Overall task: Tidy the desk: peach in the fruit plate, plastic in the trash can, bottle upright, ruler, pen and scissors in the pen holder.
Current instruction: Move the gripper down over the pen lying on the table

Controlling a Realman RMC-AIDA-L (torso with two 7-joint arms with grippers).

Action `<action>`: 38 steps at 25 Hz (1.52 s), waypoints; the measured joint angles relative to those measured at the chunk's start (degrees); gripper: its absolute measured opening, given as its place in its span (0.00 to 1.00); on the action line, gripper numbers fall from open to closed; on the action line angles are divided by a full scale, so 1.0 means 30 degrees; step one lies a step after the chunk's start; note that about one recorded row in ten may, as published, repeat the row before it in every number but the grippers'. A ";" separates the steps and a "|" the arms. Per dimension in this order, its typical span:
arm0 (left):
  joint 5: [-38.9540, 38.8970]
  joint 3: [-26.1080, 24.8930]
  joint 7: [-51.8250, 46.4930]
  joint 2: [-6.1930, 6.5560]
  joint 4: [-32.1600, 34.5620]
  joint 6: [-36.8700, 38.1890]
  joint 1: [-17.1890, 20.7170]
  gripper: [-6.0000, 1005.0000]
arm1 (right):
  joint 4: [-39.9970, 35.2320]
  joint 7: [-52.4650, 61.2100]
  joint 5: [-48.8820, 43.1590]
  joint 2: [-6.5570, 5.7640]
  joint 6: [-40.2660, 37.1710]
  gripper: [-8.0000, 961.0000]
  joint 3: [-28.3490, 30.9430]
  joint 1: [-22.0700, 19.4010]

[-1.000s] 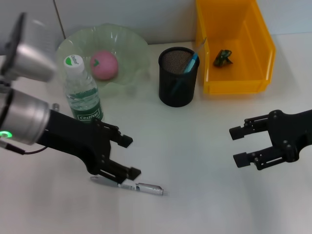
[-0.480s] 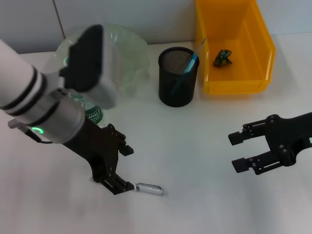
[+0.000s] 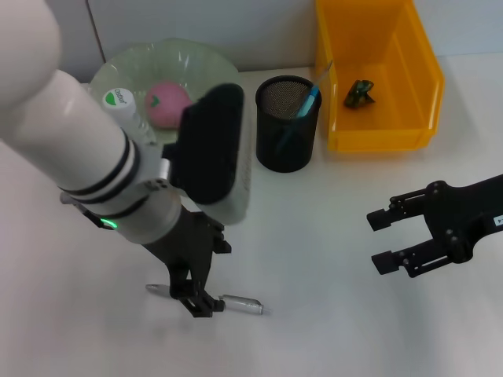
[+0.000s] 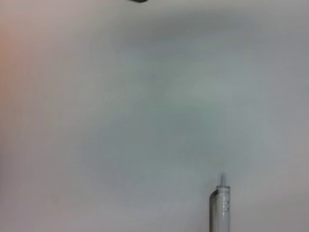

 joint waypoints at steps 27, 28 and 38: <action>0.0068 0.3266 -0.0014 -0.0028 -0.0885 -0.1367 -0.0866 0.81 | -0.0053 -0.0304 -0.0921 0.0188 0.0172 0.79 -0.0279 0.0013; 0.0068 0.3266 -0.0014 -0.0028 -0.0885 -0.1367 -0.0866 0.81 | -0.0058 -0.0305 -0.0937 0.0206 0.0125 0.79 -0.0287 0.0013; -0.0161 0.3356 -0.0366 -0.0030 -0.2062 -0.1371 -0.1964 0.81 | -0.0122 -0.0364 -0.0949 0.0333 0.0177 0.79 -0.0658 -0.0014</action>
